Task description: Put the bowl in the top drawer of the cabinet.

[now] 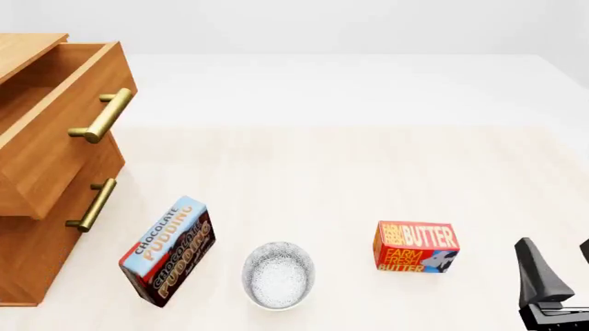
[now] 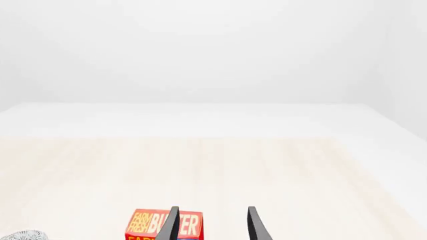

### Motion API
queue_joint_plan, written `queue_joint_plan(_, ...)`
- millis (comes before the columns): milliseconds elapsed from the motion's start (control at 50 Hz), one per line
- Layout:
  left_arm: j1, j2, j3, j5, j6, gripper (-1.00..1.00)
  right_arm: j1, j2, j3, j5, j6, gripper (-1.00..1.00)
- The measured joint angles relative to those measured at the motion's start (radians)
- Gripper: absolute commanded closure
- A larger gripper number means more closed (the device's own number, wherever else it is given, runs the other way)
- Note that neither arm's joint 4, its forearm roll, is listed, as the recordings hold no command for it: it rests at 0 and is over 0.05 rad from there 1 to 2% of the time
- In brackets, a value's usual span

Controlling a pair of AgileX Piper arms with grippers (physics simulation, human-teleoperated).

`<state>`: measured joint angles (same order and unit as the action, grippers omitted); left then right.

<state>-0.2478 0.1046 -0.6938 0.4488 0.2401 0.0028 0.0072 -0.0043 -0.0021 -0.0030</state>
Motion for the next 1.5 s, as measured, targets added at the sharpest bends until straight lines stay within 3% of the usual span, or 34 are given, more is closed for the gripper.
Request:
queue_joint_plan(200, -0.027, 0.096, -0.104, 0.043, 0.005, -1.00, 0.000, 0.000, 0.000, 0.000, 0.000, -1.00)
queue_joint_plan(580, -0.028, 0.271, -0.324, 0.164, -0.087, -1.00, 0.000, 0.000, 0.000, 0.000, 0.000, -1.00)
queue_joint_plan(980, 0.057, 0.434, -0.507, 0.256, -0.177, -1.00, 0.000, 0.000, 0.000, 0.000, 0.000, -1.00)
queue_joint_plan(1500, 0.172, 0.595, -0.556, 0.220, -0.235, -1.00, 0.000, 0.000, 0.000, 0.000, 0.000, -1.00)
